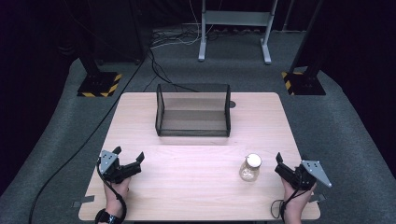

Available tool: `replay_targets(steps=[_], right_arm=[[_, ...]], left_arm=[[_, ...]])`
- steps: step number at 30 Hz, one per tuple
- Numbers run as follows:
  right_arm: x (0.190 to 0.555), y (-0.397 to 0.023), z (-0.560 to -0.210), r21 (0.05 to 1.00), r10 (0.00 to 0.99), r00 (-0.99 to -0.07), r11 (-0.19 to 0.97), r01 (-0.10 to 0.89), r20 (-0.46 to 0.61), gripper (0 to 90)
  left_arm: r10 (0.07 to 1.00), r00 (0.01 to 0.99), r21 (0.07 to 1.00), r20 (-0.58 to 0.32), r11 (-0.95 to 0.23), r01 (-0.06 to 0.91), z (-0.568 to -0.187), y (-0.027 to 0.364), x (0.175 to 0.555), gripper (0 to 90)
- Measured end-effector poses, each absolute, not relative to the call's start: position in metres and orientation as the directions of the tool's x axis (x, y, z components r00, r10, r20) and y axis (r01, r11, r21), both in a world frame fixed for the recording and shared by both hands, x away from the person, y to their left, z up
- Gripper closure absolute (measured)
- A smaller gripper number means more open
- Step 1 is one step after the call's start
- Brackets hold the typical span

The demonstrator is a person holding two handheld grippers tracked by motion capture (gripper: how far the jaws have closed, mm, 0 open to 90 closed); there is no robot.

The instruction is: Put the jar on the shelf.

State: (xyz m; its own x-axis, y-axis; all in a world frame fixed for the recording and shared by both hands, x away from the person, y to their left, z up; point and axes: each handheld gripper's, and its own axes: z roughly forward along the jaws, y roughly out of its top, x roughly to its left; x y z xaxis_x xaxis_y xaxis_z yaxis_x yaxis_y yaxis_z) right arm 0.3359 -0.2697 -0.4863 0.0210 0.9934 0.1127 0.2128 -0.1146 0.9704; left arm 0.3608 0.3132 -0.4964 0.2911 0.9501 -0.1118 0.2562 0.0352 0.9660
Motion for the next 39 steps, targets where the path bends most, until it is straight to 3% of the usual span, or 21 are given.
replay_targets(steps=[31,39], right_arm=[[0.3350,-0.2691,-0.4847,0.972,0.994,0.004,-0.109,0.210,0.111,5.4],[0.3342,-0.2710,-0.4824,0.972,0.991,-0.045,-0.114,0.203,0.126,5.4]], left_arm=[[0.951,0.295,0.966,-0.097,0.019,0.256,-0.4956,0.3120,0.3620,0.0],[0.950,0.296,0.966,-0.097,0.018,0.256,-0.4953,0.3124,0.3621,0.0]])
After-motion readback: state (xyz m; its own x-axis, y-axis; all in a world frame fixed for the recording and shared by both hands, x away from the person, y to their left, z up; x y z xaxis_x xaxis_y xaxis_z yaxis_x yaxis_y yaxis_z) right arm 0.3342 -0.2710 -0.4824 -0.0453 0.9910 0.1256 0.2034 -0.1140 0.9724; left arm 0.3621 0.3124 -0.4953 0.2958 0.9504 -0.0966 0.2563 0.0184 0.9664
